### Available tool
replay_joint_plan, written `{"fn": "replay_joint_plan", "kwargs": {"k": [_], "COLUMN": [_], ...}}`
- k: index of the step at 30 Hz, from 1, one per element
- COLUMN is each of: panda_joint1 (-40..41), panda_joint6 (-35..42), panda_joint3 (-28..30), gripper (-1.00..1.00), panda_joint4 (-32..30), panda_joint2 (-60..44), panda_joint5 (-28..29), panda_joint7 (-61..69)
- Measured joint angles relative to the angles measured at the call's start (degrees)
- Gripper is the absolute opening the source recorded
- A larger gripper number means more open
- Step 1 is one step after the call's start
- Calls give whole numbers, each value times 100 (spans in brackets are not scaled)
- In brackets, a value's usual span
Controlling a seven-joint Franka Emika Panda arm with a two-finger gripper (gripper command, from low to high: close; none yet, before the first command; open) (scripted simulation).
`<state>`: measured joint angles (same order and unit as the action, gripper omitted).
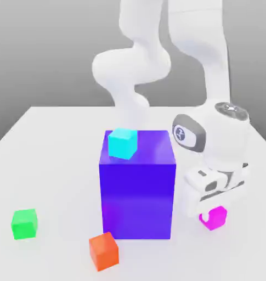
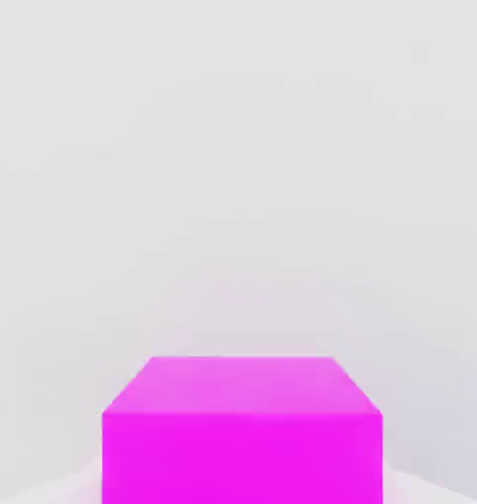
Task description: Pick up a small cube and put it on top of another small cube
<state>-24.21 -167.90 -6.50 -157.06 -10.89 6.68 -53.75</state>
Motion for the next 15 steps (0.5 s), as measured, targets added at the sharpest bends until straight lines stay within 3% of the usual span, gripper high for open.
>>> {"fn": "replay_joint_plan", "kwargs": {"k": [2, 5, 15], "panda_joint1": [45, 240, 2007], "panda_joint6": [325, 823, 1811], "panda_joint3": [-112, -35, 1212], "gripper": [-100, -100, -100], "panda_joint4": [-84, 281, 1262], "panda_joint2": [410, 430, 316], "panda_joint5": [-284, -381, -608], "panda_joint7": [204, 498, 2842]}}
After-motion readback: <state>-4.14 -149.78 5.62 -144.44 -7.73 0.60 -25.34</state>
